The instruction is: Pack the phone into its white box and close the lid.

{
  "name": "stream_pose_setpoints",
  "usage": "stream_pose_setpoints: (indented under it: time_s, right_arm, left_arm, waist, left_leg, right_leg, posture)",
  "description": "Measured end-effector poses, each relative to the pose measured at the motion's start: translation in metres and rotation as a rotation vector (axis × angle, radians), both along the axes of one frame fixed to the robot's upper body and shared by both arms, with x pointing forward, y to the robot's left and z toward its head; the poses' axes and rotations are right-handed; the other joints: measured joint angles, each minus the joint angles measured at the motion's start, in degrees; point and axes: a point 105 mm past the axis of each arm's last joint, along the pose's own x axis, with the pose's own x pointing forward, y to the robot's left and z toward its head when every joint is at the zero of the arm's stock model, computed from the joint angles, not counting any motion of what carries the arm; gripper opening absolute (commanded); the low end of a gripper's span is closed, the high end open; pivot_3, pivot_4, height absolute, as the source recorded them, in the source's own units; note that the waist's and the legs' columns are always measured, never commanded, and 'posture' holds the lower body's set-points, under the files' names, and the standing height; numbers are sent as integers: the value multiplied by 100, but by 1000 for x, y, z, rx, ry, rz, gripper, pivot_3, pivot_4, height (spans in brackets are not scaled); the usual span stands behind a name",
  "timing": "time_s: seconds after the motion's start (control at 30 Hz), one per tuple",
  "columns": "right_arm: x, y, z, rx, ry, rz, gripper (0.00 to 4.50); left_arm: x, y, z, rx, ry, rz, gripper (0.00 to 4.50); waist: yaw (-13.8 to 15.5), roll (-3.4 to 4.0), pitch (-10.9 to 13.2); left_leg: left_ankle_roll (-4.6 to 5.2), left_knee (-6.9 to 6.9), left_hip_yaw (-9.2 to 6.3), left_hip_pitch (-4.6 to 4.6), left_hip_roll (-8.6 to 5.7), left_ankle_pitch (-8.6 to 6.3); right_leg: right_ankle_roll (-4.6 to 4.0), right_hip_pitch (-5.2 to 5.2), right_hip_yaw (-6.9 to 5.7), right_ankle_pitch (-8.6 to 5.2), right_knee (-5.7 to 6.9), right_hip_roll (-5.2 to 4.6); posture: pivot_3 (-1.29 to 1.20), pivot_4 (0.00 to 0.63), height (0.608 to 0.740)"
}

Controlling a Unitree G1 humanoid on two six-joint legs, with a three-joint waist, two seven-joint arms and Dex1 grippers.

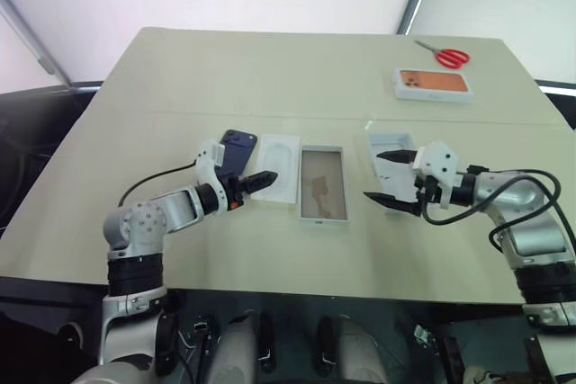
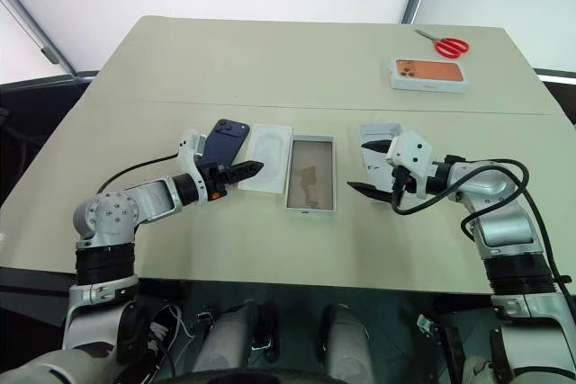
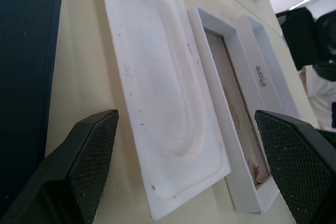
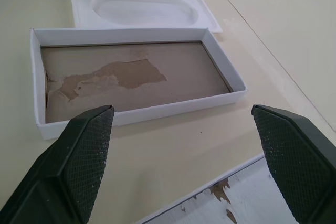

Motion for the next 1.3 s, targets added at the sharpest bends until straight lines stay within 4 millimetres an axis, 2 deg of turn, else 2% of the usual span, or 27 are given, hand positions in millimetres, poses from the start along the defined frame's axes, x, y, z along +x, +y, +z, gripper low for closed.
stream_pose_setpoints:
  time_s: [0.1,0.27,0.43,0.57,0.67,0.7,0.93,1.23,1.3]
  right_arm:
    - [0,0,0,-1,-1,-1,4500]
    - [0,1,1,-2,-6,1,4500]
    - [0,3,1,3,-9,1,4500]
    - [0,4,2,5,-17,2,4500]
    - [1,5,2,10,-18,0,4500]
    - [1,5,2,11,-18,0,4500]
    - [-2,9,1,15,-6,10,4500]
    - [-26,49,-14,67,138,123,4500]
    - [-32,62,-23,31,160,165,4500]
  left_arm:
    - [1,1,-2,-38,20,20,3588]
    - [-2,-4,-15,-69,87,16,1079]
    - [-3,-7,-17,-55,95,4,1079]
    - [-3,-1,-18,-40,94,6,1079]
    - [-1,2,-17,-42,91,8,189]
    - [-1,2,-15,-44,84,5,88]
    - [1,3,-13,-71,76,16,88]
    - [7,19,-7,-91,34,90,88]
    - [7,22,-4,-79,11,96,88]
  waist:
    - [-3,0,0]
    - [-5,-2,1]
    - [-15,-1,0]
    - [-27,-1,0]
    - [-28,-1,0]
    - [-28,1,-1]
    - [-25,1,-2]
    - [-17,0,-1]
    - [-13,-2,-1]
  left_leg:
    - [0,0,-1,1,0,0]
    - [0,0,-1,0,0,0]
    - [0,0,-1,0,1,0]
    - [0,0,-1,1,2,0]
    - [-1,0,0,1,3,0]
    - [-1,0,0,2,3,0]
    - [-1,0,-1,2,4,0]
    - [-2,-1,-2,0,6,-1]
    - [-2,-1,-3,-1,5,-1]
  right_leg:
    - [0,0,0,0,1,0]
    - [0,-1,-1,0,1,0]
    - [0,-1,-1,0,1,1]
    - [0,-2,-1,0,1,2]
    - [0,-2,-1,0,1,2]
    - [0,-2,-1,0,1,2]
    - [0,-1,-1,0,1,0]
    - [-1,-5,0,0,1,-4]
    - [-1,-5,0,0,0,-5]
  posture:
    - [0,150,738]
    - [0,150,738]
    - [0,150,738]
    - [0,150,738]
    - [0,150,738]
    - [0,150,738]
    - [0,150,738]
    - [0,150,738]
    - [0,150,738]
